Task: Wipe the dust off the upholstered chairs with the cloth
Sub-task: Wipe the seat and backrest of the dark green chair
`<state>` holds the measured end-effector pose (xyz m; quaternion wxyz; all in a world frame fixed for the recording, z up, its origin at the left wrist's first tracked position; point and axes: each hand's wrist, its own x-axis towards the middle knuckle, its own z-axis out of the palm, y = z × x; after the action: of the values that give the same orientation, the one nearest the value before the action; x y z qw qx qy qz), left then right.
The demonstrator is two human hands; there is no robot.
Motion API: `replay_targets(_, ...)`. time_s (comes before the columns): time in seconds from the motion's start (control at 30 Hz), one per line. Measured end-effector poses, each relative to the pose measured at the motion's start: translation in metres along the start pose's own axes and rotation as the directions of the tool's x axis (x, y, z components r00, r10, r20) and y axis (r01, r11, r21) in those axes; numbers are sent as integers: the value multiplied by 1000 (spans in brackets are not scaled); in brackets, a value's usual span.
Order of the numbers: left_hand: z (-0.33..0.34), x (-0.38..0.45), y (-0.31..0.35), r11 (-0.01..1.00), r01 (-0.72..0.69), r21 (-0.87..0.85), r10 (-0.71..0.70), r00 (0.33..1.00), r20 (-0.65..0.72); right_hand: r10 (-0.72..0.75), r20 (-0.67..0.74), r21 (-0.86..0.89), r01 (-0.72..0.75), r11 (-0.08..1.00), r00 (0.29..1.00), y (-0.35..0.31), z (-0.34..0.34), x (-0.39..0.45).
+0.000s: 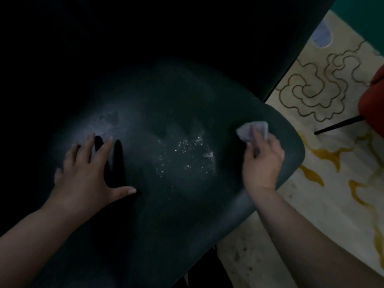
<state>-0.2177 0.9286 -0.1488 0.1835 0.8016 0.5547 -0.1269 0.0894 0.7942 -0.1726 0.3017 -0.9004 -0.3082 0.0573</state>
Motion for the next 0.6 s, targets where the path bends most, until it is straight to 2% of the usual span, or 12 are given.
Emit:
replay_targets(0.13, 7, -8, -3, 999, 6, 42, -7, 999, 40, 1, 42, 32, -2, 999, 999, -26, 20, -37)
replay_targets(0.3, 6, -11, -2, 1000, 5, 23, -5, 1000, 25, -114, 135, 317, 66, 946, 984, -65, 35, -56)
replay_targets(0.37, 5, -12, -5, 999, 14, 30, -14, 1000, 12, -77, 60, 206, 63, 977, 995, -48, 21, -40)
replay_targets(0.47, 4, -16, -10, 998, 62, 19, -62, 998, -1, 73, 15, -2, -73, 997, 997, -19, 4, -28)
replay_targets(0.53, 5, -20, -11, 997, 83, 2, -83, 996, 17, 82, 55, -20, -81, 996, 995, -23, 12, -40)
replay_targets(0.6, 8, -24, -9, 996, 85, 10, -85, 996, 33, 29, 85, 37, -32, 999, 996, -46, 30, -57)
